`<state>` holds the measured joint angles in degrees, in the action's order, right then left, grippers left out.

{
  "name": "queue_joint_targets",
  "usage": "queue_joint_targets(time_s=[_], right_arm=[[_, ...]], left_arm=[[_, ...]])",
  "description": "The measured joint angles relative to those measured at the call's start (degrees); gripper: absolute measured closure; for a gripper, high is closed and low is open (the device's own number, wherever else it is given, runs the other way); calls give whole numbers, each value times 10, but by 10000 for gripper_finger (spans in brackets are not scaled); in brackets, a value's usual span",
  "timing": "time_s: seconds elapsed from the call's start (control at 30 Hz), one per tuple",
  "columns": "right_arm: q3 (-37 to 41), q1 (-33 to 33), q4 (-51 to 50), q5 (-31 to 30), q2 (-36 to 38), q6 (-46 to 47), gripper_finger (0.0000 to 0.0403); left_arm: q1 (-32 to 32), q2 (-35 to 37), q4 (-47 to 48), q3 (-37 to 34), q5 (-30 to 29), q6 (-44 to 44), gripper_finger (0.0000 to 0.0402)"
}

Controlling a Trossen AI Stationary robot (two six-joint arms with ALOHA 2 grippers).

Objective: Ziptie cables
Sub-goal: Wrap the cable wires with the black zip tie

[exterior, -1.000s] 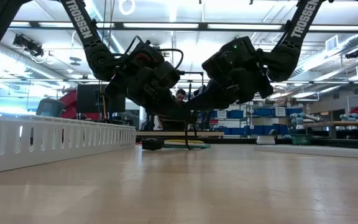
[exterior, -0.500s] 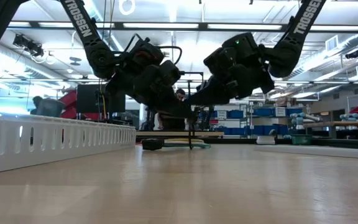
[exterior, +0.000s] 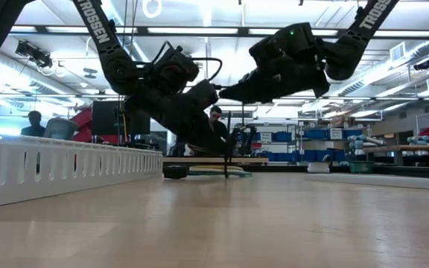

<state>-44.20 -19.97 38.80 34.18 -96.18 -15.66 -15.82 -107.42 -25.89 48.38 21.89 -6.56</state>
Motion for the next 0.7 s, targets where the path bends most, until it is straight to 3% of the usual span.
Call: queue_joint_targets(time_s=[0.17, 0.33, 0.53, 0.7], right_arm=[[1, -3, -10, -17, 25, 11, 403], [1, -29, -84, -21, 70, 15, 403], [1, -53, -253, -15, 103, 16, 403], [2, -9, -231, 3, 62, 20, 403]], left_arm=[[4, 0, 4, 0, -6, -6, 385], [4, 0, 9, 0, 13, -5, 386], [-3, 1, 12, 0, 142, -9, 396], [-13, 1, 7, 0, 233, -5, 397]])
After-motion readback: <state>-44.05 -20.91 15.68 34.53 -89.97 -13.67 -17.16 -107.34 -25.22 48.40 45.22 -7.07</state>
